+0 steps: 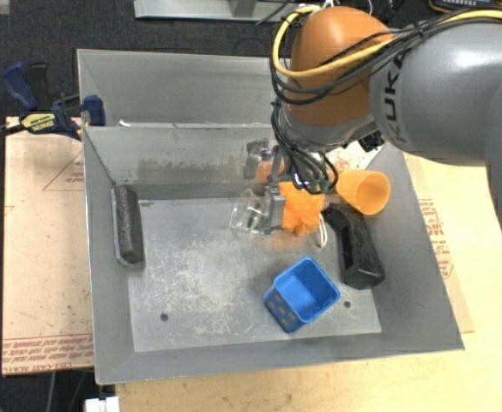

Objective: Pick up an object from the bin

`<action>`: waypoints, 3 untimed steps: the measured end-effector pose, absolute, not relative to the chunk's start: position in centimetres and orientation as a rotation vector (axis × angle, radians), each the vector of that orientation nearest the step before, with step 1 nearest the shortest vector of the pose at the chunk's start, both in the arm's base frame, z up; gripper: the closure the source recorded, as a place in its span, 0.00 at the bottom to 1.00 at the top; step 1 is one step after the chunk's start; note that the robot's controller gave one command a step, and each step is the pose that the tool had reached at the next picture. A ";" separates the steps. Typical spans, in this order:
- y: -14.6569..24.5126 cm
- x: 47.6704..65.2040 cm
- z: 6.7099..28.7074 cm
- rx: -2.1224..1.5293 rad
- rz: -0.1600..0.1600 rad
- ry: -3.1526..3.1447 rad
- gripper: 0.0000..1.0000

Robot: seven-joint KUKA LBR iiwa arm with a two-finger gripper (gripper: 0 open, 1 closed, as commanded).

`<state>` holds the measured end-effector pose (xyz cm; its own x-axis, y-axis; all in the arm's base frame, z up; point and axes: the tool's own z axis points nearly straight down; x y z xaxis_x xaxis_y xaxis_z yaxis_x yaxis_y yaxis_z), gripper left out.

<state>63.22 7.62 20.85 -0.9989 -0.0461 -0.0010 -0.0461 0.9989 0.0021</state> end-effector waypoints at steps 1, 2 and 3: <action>4.1 62.8 19.1 -0.056 0.004 3.139 0.00; -0.5 61.7 17.7 -0.039 0.005 3.138 1.00; -0.5 61.7 17.7 -0.039 0.005 3.138 1.00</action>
Offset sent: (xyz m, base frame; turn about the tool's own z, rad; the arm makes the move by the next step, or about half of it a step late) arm -0.0156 -0.0818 -0.0320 0.0189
